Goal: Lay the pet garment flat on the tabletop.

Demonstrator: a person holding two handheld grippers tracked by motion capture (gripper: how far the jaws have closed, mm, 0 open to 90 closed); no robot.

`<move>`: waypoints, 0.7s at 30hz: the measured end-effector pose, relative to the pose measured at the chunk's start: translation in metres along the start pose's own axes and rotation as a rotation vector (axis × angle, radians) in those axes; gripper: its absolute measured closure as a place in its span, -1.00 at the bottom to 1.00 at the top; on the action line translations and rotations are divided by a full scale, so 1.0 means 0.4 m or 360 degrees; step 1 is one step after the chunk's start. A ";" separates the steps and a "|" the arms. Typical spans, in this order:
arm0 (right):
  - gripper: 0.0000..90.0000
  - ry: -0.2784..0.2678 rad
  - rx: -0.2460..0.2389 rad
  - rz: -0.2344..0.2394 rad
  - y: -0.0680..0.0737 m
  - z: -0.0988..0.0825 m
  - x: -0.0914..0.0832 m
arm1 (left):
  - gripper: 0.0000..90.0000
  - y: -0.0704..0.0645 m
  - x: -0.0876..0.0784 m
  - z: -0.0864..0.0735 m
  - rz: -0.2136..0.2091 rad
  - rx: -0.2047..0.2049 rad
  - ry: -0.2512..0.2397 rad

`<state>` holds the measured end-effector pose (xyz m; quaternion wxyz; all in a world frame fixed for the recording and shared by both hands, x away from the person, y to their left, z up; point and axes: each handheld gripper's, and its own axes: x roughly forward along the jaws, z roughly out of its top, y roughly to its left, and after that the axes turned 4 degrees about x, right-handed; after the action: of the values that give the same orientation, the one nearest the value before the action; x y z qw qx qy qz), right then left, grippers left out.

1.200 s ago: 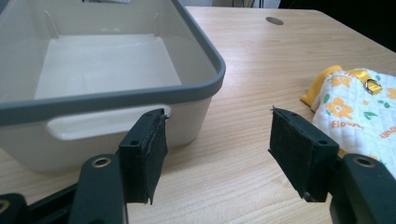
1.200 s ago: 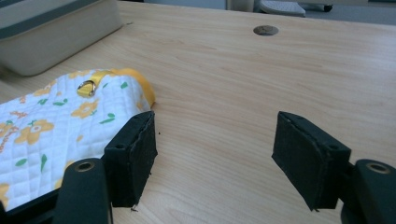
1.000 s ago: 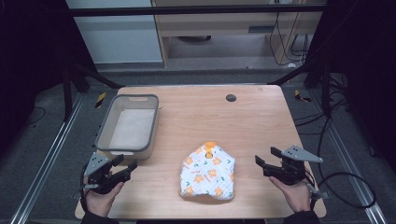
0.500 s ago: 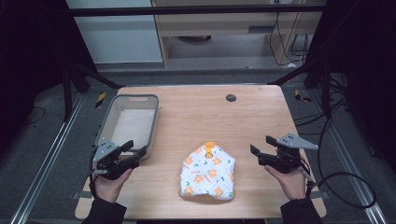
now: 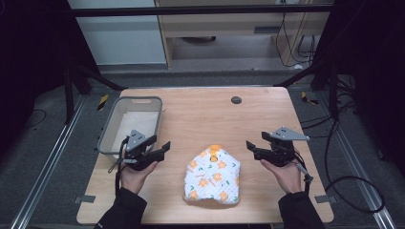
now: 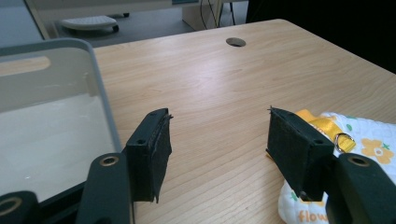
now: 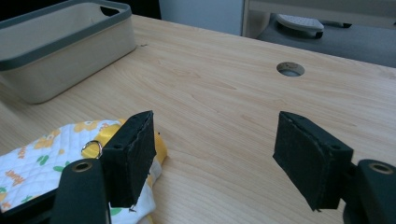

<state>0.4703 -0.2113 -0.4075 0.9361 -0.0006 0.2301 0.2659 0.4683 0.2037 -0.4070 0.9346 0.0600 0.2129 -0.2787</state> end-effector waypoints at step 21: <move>-0.05 0.0200 -0.0093 0.0122 0.054 -0.033 0.121 | -0.18 -0.076 0.148 -0.035 -0.0173 0.0072 0.0241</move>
<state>0.4904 -0.1702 -0.4376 0.9086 -0.0359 0.2804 0.3075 0.4913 0.1520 -0.4450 0.8978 0.0902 0.2794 -0.3283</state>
